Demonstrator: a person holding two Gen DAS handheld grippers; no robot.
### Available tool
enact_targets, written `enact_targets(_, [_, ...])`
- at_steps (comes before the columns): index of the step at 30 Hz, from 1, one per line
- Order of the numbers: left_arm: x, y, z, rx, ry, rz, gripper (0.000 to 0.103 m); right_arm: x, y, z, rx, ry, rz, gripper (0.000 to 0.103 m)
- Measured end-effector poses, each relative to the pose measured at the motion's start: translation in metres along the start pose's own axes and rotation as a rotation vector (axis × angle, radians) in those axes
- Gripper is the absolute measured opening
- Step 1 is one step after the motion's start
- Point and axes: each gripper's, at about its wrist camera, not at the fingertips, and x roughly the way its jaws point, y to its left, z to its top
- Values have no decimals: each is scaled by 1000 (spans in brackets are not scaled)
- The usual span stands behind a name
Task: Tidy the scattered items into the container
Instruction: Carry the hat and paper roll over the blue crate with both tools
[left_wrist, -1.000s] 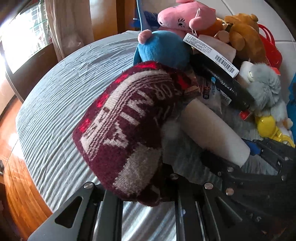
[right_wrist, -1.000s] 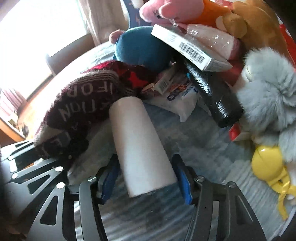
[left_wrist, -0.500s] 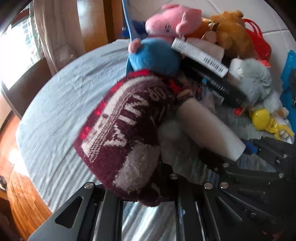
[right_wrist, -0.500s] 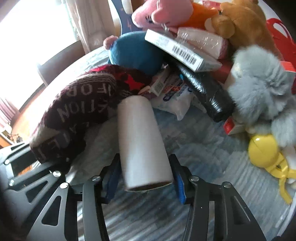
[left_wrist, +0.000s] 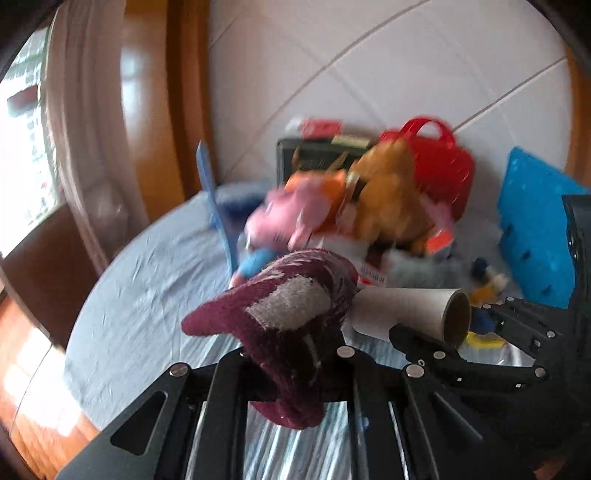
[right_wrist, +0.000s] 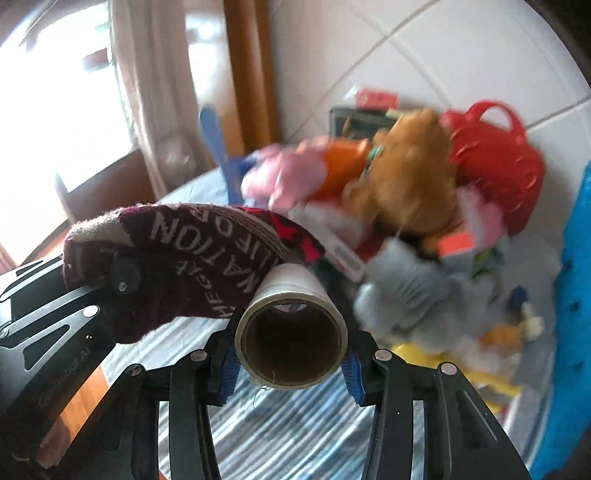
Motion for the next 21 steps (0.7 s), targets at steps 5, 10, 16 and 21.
enact_targets(5, [-26,-9,32,44,-90,-68,11,-49,-6,31,45,-98,-99,45])
enact_targets(10, [-55,-35,65,87,-176,-158,11,-110,-21,53,65,-188,-222,45])
enact_targets(16, [-85,-100,103,144,-272,-296,11,-186,-63,62,113,-270,-384,45])
enact_targets(21, [-101,-186,131,198,-322,-417,11,-252,-118,57,164,-309,-521,45])
